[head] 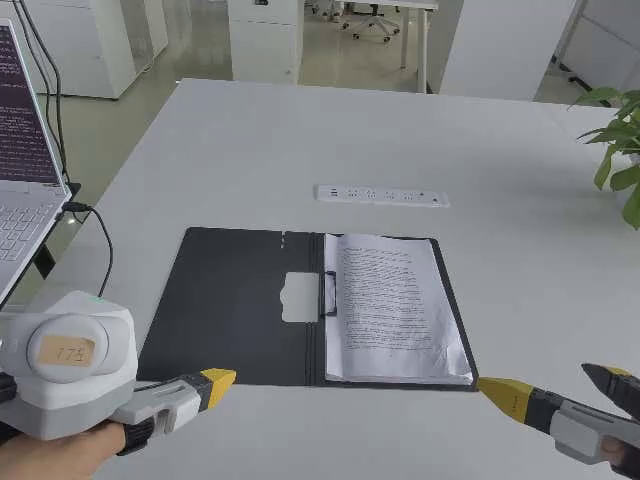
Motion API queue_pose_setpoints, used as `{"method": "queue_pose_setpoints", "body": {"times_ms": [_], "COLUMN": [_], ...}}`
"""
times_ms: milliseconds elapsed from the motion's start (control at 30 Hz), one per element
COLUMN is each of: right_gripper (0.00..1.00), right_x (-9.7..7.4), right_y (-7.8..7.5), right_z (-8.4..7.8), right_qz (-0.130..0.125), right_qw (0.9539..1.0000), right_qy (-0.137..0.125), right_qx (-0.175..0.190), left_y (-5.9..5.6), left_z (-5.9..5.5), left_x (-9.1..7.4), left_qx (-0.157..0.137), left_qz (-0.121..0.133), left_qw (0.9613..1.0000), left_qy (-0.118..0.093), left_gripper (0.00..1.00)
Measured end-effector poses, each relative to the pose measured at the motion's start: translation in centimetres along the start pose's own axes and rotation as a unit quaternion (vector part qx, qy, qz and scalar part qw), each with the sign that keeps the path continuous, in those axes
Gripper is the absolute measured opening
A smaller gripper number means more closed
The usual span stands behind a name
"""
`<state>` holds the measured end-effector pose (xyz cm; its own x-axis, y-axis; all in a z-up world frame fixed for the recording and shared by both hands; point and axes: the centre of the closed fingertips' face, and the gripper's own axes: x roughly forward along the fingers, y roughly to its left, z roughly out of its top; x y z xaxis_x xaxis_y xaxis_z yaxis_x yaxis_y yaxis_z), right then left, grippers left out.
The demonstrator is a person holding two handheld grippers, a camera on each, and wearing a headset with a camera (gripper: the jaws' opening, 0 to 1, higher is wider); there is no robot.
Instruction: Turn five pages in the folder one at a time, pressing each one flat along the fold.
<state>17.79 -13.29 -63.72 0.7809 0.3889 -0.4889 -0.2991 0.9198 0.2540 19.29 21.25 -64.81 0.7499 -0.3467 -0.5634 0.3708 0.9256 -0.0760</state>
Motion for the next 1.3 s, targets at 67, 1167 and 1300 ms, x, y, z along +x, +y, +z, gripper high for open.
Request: {"method": "queue_pose_setpoints", "body": {"times_ms": [67, 1167, 1300], "right_gripper": [0.96, 0.96, 0.96], "right_x": [-0.04, 0.73, 0.66], "right_y": [-0.1, 0.32, 0.28], "right_z": [0.07, 0.4, 0.47], "right_qz": [-0.001, 0.002, 0.001], "right_qw": [1.0, 1.0, 1.0], "right_qy": [-0.003, 0.001, -0.001], "right_qx": [0.003, -0.003, -0.005], "left_y": [0.02, 0.88, 0.59], "left_z": [-0.08, 0.0, 0.06], "left_x": [-0.06, -0.92, -0.55], "left_qx": [-0.003, -0.024, -0.021], "left_qz": [0.001, 0.017, 0.013], "left_qw": [1.0, 0.9995, 0.9996], "left_qy": [0.0, -0.013, -0.011], "left_gripper": [0.73, 0.84, 0.86]}}
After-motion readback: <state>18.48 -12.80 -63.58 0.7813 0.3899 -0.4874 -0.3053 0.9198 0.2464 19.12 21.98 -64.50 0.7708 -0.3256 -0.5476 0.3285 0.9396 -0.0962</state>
